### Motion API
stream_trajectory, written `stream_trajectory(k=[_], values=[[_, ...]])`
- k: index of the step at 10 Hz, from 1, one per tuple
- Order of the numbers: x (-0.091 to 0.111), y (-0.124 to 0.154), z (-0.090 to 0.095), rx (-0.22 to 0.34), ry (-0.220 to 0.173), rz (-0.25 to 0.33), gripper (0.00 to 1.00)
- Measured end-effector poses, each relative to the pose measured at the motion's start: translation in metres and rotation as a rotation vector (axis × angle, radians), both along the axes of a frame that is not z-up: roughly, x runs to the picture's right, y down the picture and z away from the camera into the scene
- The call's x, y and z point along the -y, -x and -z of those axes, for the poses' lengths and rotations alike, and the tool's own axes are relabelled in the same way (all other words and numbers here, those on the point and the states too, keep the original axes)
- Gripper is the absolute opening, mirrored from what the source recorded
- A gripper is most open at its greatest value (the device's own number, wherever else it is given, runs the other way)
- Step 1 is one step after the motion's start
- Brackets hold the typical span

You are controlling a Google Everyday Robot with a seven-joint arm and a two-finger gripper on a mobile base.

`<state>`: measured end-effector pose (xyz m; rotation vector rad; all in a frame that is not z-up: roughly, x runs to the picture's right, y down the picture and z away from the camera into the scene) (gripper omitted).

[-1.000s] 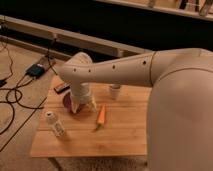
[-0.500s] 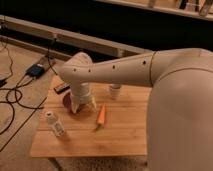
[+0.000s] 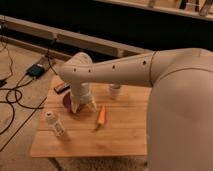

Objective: Place the pepper in the ceramic bowl

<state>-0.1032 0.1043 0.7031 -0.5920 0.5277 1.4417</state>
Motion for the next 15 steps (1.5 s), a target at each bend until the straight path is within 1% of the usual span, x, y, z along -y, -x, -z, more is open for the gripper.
stream_trajectory(k=[4,6,8,9,10,11,14,15], values=[[-0.001,0.000,-0.001,0.005,0.005,0.004,0.65],[-0.005,0.002,-0.009,0.025,0.010,0.004,0.65],[-0.009,0.002,-0.027,0.054,0.008,-0.011,0.65],[-0.011,-0.003,-0.040,0.059,0.009,-0.027,0.65],[-0.013,-0.007,-0.048,0.058,0.011,-0.036,0.65],[-0.019,-0.016,-0.063,0.048,0.020,-0.052,0.65],[-0.037,-0.037,-0.094,0.008,0.052,-0.069,0.65],[-0.042,-0.041,-0.102,-0.001,0.060,-0.072,0.65]])
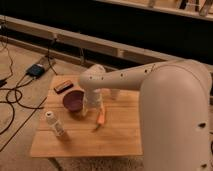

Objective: Place the pepper in the ceramic bowl

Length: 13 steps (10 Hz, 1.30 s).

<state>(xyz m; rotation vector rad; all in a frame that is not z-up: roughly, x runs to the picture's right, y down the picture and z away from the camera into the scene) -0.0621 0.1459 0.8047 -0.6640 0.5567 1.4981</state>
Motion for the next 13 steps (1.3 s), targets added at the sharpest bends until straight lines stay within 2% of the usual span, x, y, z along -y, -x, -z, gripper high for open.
stream_trajectory(k=[4,9,13], values=[[-0.017,-0.009,-0.026,-0.029,0.032,-0.007,0.65],[-0.026,-0.019,-0.053,-0.052,0.060,-0.009,0.65],[-0.034,-0.027,-0.063,-0.070,0.083,-0.014,0.63]])
